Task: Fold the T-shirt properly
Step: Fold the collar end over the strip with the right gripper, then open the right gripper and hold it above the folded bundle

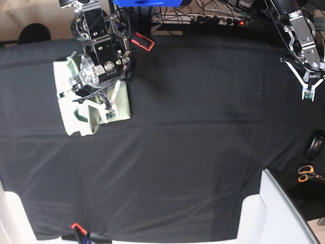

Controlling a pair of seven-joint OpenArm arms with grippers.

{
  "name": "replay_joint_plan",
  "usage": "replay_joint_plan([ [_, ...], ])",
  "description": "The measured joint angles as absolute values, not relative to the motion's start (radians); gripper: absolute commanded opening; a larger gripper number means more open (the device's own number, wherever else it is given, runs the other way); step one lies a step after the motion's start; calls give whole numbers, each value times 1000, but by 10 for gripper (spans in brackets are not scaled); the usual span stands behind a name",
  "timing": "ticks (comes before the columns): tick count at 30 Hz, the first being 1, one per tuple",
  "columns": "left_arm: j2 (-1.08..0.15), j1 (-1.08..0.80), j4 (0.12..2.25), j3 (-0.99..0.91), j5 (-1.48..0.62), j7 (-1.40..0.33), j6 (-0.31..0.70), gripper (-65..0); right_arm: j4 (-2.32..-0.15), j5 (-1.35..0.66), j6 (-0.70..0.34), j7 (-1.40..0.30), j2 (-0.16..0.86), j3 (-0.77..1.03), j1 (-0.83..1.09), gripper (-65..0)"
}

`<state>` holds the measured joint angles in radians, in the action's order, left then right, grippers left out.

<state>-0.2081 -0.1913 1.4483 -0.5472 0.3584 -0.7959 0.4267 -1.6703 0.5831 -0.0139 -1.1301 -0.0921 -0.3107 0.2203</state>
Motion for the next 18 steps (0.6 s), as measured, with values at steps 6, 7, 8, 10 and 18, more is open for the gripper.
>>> replay_joint_plan([
  [6,-208,-191,1448,-547,359,-796,427,-650,-1767,575,-88,-1190,-94,-431,244,-383],
  [7,-208,-191,1448,-548,359,-796,427,-650,-1782,576,-94,-1196,-95,-445,244,-338],
  [8,-208,-191,1448,-548,359,-796,427,-650,-1795,575,-97,-1201,-94,-459,244,-289],
  [10,-207,-191,1448,-547,358,-796,427,-650,-1811,575,-96,-1215,-94,-469,244,-190],
  [18,-208,-191,1448,-547,359,-796,427,-650,-1941,587,-94,-1243,-93,-488,273,-55],
])
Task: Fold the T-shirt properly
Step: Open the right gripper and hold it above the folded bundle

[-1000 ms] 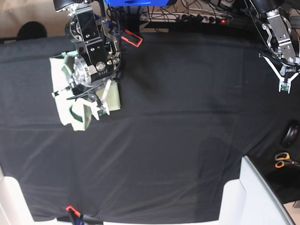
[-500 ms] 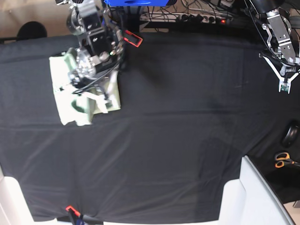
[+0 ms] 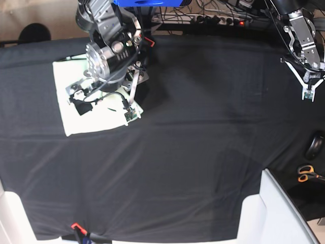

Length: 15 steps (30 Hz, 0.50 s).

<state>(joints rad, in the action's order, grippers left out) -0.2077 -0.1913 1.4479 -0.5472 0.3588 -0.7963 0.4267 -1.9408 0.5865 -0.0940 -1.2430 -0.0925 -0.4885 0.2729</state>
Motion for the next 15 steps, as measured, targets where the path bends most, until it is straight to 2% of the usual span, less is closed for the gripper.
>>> replay_joint_plan([
  [3,-208,-191,1448,-547,358,-797,427,-650,-1941,571,-98,-1242,-93,-513,281,-54],
  [8,-207,-189,1448,-547,358,-796,427,-650,-1945,537,-274,-1240,-92,-507,289,-55],
  [15,-207,-189,1438,-547,358,-796,427,-650,-1974,515,-280,-1239,-92,-504,290,-55],
])
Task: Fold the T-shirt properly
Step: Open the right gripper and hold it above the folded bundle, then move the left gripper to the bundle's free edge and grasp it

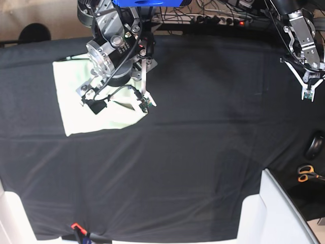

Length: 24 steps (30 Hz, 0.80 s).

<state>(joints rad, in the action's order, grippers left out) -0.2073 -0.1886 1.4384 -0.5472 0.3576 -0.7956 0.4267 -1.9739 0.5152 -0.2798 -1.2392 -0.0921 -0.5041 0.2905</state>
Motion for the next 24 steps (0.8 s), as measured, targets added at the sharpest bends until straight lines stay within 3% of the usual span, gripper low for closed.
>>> replay_joint_plan([
  [2,-205,-189,1421,-524,361,-800,423,-650,-1974,518,-276,-1188,-93,-498,290,-55],
  [6,-158,-198,1418,-435,323,-800,432,-650,-1974,504,-161,-1086,-100,-333,289,-55],
  [9,-123,-210,1426,-404,174,-813,539,-650,-1974,518,-155,-1044,-87,-207,289,-55],
  [12,-155,-200,1423,-419,-67,-940,679,-650,-1965,506,-156,-989,-89,-82,290,-55],
  [14,-151,-199,1423,-418,-227,-985,690,-632,-1941,513,-153,-952,-94,-17,288,-55],
  [16,-143,-191,1420,-410,-339,-1022,693,-529,-1911,503,-156,-932,-94,21,289,-55],
  [19,-155,-181,1421,-365,-444,-1035,693,-272,-1868,522,-155,-914,-86,57,295,-55],
  [20,-163,-176,1421,-340,-466,-1051,690,-215,-1857,520,-156,-907,-87,57,300,-55],
  [21,-170,-173,1421,-317,-481,-1058,690,-180,-1844,504,-156,-895,-89,54,303,-55],
  [24,-160,-155,1415,-206,-559,-1077,689,-170,-1811,503,-159,-862,-97,49,308,-55],
])
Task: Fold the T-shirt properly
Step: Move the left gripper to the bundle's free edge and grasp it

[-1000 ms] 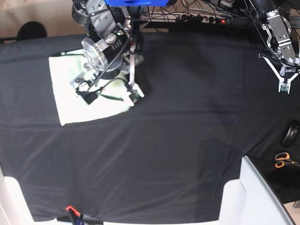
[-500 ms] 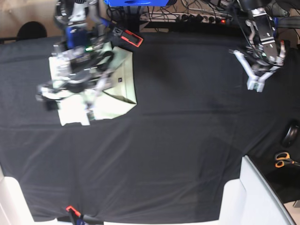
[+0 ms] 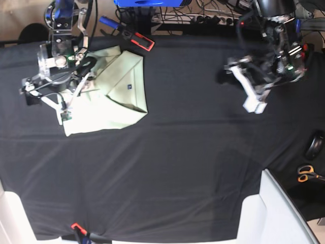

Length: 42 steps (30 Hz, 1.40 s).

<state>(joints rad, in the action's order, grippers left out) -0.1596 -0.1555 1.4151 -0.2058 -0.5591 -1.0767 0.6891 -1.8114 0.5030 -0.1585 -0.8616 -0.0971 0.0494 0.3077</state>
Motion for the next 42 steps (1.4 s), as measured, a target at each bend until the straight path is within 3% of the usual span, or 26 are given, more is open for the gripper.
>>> replay_joint_plan([
  [7,-157,-158,1404,-29,-729,-1089,690,-170,-1783,354,-156,-870,-77,54,314,-55],
  [11,-151,-150,1345,-14,-818,-1077,620,-175,-1782,304,-155,-875,-63,55,332,-55],
  [20,-155,-103,1198,-10,-978,-1068,627,-170,-1783,298,-156,-873,-64,54,330,-55],
  [31,-75,-44,1183,174,-905,-1068,572,-175,-1783,297,-156,-873,-64,54,330,-55],
  [42,8,98,944,197,-939,-1067,561,-175,-1783,297,-156,-870,-64,55,344,-55],
])
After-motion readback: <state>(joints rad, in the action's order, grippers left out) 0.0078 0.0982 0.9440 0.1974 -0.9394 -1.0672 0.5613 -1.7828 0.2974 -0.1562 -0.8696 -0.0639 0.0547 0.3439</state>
